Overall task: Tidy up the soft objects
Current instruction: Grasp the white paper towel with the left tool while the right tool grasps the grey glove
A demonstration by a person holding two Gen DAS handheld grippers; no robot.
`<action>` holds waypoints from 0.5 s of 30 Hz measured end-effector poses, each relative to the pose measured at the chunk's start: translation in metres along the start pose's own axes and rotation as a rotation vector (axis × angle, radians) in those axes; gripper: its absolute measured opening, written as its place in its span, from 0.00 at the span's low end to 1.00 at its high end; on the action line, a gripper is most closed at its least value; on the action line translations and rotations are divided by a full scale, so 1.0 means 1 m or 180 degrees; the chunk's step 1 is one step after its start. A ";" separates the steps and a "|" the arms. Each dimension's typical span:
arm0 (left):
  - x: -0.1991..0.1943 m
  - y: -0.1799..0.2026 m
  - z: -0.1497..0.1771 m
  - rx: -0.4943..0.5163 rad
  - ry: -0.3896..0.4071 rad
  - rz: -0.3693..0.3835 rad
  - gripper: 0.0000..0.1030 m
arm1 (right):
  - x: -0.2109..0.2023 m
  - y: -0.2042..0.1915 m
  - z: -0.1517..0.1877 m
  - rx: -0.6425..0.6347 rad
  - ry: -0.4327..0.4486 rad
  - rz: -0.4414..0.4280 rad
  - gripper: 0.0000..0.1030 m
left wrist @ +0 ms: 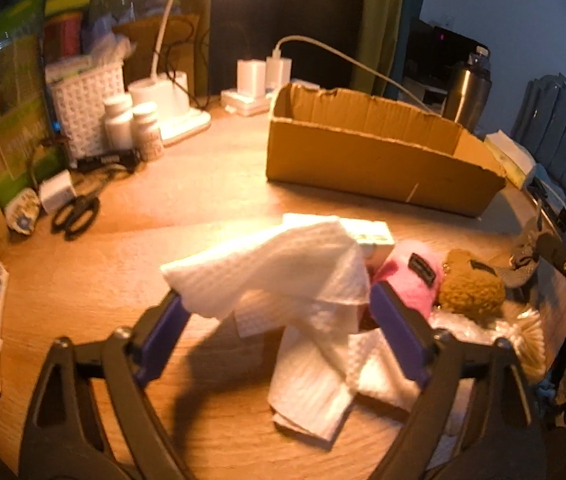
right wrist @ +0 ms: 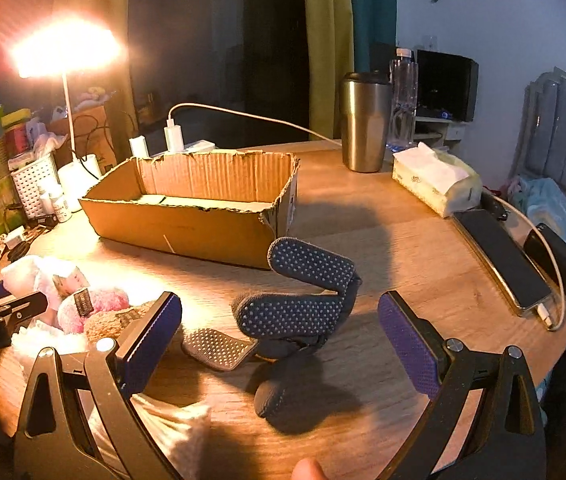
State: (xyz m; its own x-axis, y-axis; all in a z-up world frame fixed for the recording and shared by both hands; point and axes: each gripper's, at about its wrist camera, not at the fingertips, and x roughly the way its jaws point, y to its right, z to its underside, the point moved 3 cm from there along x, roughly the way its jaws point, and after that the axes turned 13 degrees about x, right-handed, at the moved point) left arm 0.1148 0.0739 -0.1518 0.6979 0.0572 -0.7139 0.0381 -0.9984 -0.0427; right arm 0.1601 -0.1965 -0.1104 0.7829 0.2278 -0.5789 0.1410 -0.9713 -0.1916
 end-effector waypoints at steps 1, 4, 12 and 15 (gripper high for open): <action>0.003 -0.003 0.001 -0.0055 -0.0023 0.0081 0.74 | 0.003 0.000 0.000 0.0019 -0.0034 -0.0017 0.97; 0.011 -0.006 0.002 -0.0107 -0.0113 0.0170 0.67 | 0.007 0.003 -0.001 0.0082 -0.0080 -0.0059 0.97; 0.016 -0.005 0.003 -0.0093 -0.0198 0.0253 0.46 | 0.022 0.008 0.004 0.0132 -0.0259 0.0010 0.74; 0.014 -0.005 0.003 -0.0139 -0.0168 0.0373 0.35 | 0.027 0.009 0.007 0.0138 -0.0345 -0.0009 0.60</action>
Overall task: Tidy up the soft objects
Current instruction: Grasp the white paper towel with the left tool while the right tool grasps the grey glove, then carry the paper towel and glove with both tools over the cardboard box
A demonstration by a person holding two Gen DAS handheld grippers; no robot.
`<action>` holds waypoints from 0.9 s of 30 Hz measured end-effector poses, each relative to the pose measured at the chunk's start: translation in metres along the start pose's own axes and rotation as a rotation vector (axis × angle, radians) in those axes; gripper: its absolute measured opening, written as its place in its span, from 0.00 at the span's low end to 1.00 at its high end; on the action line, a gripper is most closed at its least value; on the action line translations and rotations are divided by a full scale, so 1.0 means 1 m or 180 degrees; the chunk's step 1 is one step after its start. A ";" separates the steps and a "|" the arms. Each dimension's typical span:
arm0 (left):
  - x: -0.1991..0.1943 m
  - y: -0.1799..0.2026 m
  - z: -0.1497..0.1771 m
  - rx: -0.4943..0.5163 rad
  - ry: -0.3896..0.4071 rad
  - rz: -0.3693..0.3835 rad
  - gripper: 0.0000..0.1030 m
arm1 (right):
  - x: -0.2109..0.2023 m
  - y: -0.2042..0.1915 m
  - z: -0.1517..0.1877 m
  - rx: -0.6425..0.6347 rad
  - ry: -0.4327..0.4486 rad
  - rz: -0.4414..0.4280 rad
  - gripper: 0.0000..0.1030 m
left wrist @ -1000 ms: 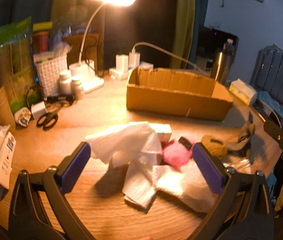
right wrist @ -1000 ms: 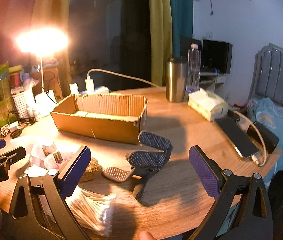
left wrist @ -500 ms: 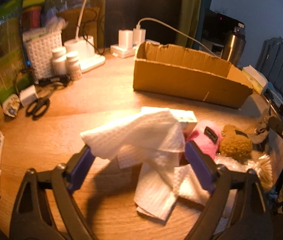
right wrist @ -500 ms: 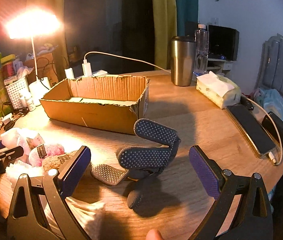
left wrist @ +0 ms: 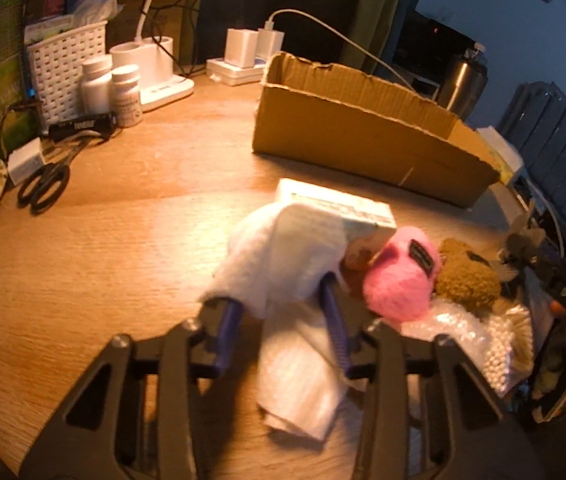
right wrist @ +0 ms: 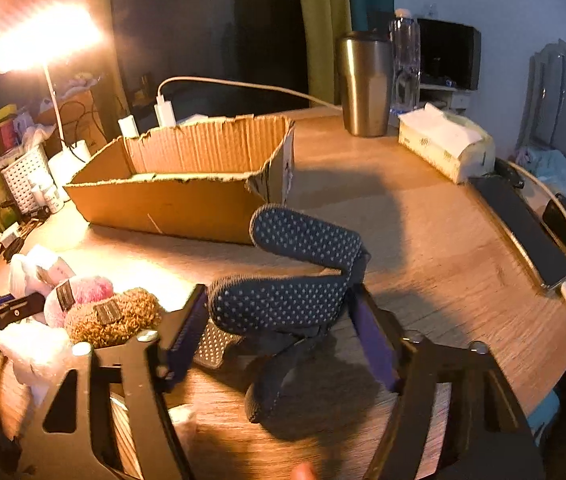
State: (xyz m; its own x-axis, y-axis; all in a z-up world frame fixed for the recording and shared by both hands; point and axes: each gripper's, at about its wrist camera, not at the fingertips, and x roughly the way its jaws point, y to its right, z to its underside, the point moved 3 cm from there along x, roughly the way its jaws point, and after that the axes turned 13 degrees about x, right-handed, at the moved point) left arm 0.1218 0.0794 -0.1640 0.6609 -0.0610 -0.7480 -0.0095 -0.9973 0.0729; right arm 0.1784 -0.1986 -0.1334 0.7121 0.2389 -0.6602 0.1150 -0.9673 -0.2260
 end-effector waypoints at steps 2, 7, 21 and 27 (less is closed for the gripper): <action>-0.003 0.000 0.000 -0.0027 0.0049 0.0054 0.32 | 0.003 0.000 0.001 -0.0006 -0.0033 -0.0009 0.51; -0.013 0.000 -0.003 -0.0034 0.0170 0.0134 0.15 | 0.002 0.000 0.001 -0.0038 -0.0022 -0.0067 0.29; -0.068 0.001 -0.025 0.0051 0.0599 0.0169 0.14 | -0.024 -0.013 -0.007 -0.0242 0.0290 -0.0134 0.12; -0.077 0.000 -0.037 0.0133 0.0707 0.0148 0.14 | -0.030 -0.015 -0.018 -0.0266 0.0391 -0.0167 0.12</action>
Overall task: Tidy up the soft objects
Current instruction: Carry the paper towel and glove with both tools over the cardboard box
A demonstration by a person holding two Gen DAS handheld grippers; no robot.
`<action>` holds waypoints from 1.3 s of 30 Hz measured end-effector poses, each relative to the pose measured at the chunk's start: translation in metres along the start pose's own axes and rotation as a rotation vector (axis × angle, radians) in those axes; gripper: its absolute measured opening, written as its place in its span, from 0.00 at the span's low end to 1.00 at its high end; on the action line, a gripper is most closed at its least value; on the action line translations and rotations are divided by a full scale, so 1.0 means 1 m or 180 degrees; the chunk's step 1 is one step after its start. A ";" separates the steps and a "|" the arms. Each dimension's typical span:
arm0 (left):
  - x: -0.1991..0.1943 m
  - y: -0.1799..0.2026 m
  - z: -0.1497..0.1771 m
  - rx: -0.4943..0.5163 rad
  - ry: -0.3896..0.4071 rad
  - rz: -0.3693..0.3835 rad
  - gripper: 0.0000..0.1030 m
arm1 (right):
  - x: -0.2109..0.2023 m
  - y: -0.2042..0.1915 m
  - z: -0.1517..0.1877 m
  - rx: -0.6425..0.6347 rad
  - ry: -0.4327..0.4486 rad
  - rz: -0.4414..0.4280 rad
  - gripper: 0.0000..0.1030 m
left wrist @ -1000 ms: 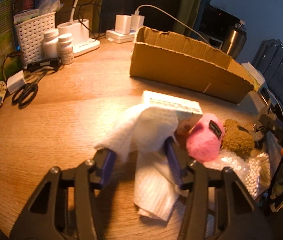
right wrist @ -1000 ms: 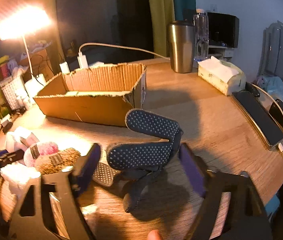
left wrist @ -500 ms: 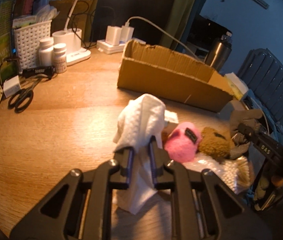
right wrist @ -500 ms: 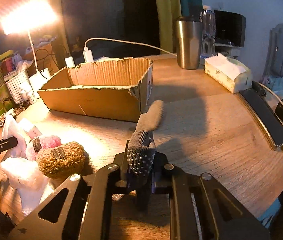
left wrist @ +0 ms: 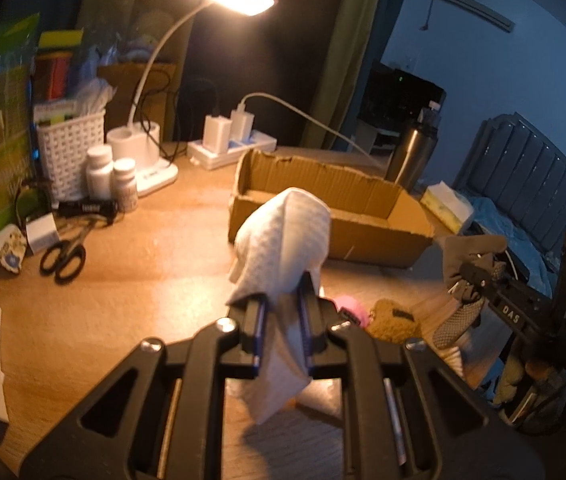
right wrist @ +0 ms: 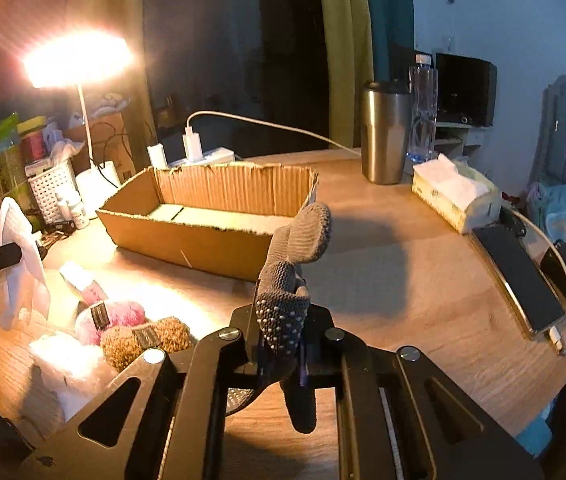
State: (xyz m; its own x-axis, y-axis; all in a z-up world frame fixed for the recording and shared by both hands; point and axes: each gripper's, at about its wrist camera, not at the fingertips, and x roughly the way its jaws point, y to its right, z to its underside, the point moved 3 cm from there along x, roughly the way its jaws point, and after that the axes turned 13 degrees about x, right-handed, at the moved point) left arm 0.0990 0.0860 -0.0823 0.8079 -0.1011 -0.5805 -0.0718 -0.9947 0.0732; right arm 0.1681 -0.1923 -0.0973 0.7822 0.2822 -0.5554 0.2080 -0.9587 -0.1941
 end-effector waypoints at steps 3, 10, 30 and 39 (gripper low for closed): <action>-0.003 -0.001 -0.009 0.0051 0.0059 -0.0009 0.14 | -0.003 0.000 -0.008 0.0006 0.0057 -0.0020 0.12; -0.004 -0.005 -0.031 0.0141 0.0232 0.0009 0.14 | -0.007 -0.007 -0.027 -0.0027 0.0200 -0.0120 0.12; 0.039 -0.005 -0.078 0.0453 0.0411 0.0093 0.14 | 0.015 -0.029 -0.090 -0.0159 0.0441 -0.0308 0.12; 0.075 -0.010 -0.096 0.0407 0.0447 0.0135 0.14 | 0.056 -0.033 -0.106 -0.0124 0.0388 -0.0322 0.12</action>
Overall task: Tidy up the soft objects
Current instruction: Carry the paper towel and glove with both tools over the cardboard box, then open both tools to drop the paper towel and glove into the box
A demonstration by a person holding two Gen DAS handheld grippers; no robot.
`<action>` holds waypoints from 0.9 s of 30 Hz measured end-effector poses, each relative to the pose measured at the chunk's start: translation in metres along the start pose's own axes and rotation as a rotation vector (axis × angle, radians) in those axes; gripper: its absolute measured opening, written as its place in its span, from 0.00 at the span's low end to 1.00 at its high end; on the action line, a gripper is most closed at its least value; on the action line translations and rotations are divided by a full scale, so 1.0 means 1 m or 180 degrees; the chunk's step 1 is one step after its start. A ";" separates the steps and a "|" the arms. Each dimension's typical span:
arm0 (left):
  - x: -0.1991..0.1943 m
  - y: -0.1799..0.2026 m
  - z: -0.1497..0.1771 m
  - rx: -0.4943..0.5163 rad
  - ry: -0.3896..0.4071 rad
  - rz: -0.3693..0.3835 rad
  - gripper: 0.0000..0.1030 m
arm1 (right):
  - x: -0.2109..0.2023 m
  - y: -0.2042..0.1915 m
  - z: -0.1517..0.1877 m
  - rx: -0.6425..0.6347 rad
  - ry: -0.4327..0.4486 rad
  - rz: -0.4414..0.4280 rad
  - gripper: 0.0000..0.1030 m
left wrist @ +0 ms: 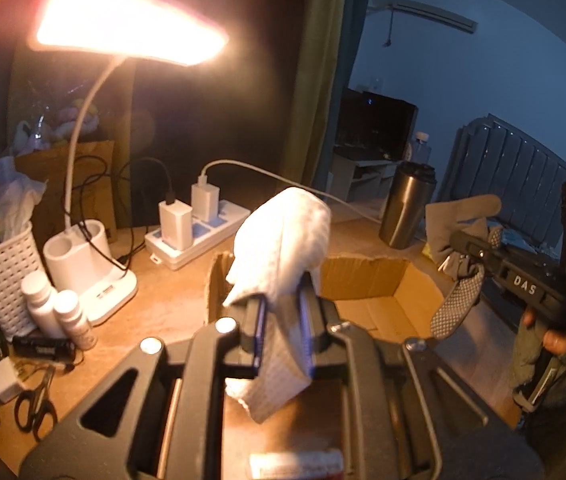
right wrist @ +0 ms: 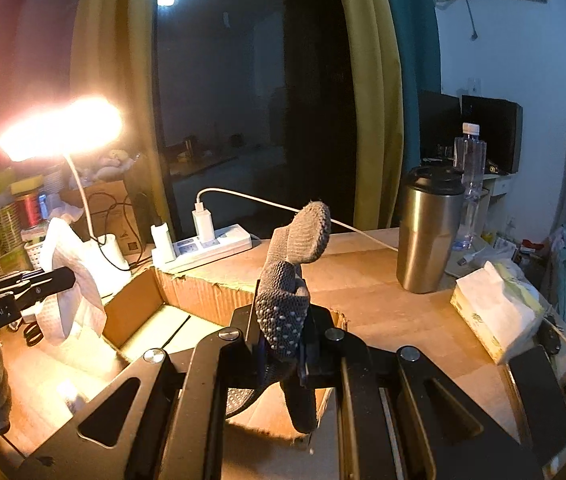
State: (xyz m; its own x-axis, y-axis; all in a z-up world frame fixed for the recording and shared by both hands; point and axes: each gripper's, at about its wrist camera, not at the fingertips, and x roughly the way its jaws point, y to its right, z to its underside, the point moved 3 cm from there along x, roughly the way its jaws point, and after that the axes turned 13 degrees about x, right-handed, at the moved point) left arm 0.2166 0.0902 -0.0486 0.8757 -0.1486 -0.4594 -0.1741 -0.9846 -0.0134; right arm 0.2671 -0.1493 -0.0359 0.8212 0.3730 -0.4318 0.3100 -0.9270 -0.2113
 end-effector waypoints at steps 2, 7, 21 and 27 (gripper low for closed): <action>0.008 0.001 -0.002 0.0022 -0.0020 0.0005 0.14 | 0.007 0.002 0.000 0.0018 -0.0023 0.0005 0.12; 0.028 0.005 0.000 0.0087 -0.0112 0.0007 0.14 | 0.026 0.007 0.005 0.0027 -0.0167 0.0040 0.12; 0.075 -0.001 0.032 -0.0051 -0.0753 0.0083 0.16 | 0.072 0.018 0.047 -0.0034 -0.0909 0.0059 0.12; 0.067 0.018 0.040 0.0111 -0.0851 0.0214 0.17 | 0.077 0.022 0.046 -0.0100 -0.0951 0.0058 0.12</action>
State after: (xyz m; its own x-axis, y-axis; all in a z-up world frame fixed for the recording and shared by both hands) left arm 0.2544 0.0659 -0.1155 0.7124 -0.1795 -0.6785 -0.2474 -0.9689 -0.0034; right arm 0.3155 -0.1387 -0.1142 0.6508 0.3471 -0.6752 0.3149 -0.9327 -0.1759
